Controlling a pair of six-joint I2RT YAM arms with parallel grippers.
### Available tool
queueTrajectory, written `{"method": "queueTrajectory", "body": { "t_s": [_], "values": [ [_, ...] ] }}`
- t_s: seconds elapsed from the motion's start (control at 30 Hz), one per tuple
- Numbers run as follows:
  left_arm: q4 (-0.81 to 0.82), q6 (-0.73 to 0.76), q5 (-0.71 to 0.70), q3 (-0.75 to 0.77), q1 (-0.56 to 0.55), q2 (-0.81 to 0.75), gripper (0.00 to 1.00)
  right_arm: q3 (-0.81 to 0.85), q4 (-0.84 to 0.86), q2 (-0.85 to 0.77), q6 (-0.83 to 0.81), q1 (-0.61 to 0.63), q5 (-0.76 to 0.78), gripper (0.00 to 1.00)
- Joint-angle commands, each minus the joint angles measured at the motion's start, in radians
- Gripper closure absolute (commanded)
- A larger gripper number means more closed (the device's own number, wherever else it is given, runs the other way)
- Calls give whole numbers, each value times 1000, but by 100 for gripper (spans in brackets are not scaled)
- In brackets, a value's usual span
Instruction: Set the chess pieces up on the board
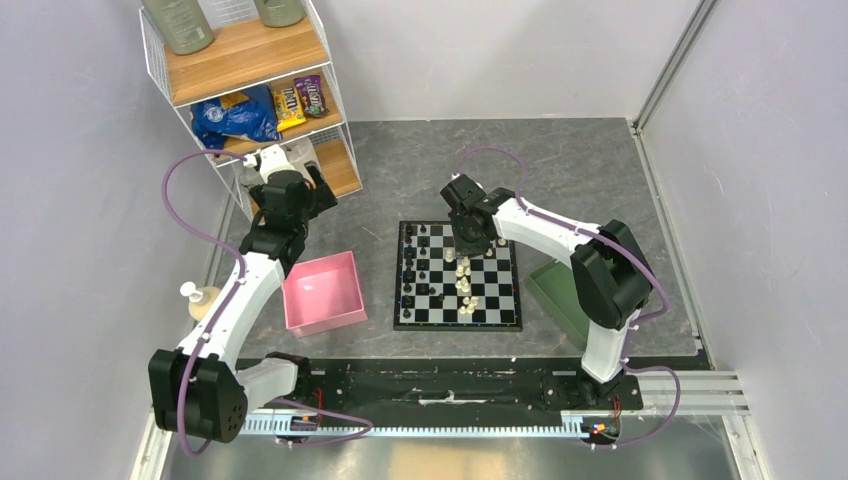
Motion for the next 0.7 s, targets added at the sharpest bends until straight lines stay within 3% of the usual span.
{"method": "queueTrajectory", "body": {
  "t_s": [0.0, 0.2, 0.4, 0.67],
  "values": [
    [42, -5, -1, -5, 3, -6, 0, -6, -8, 11, 15, 5, 12, 67],
    [43, -3, -2, -6, 3, -4, 0, -11, -9, 12, 15, 7, 11, 70],
    [43, -3, -2, -5, 3, -4, 0, -16, -17, 5, 12, 7, 10, 63],
    [44, -7, 2, -6, 3, -4, 0, -21, -21, 0, 13, 7, 14, 65]
  ]
}}
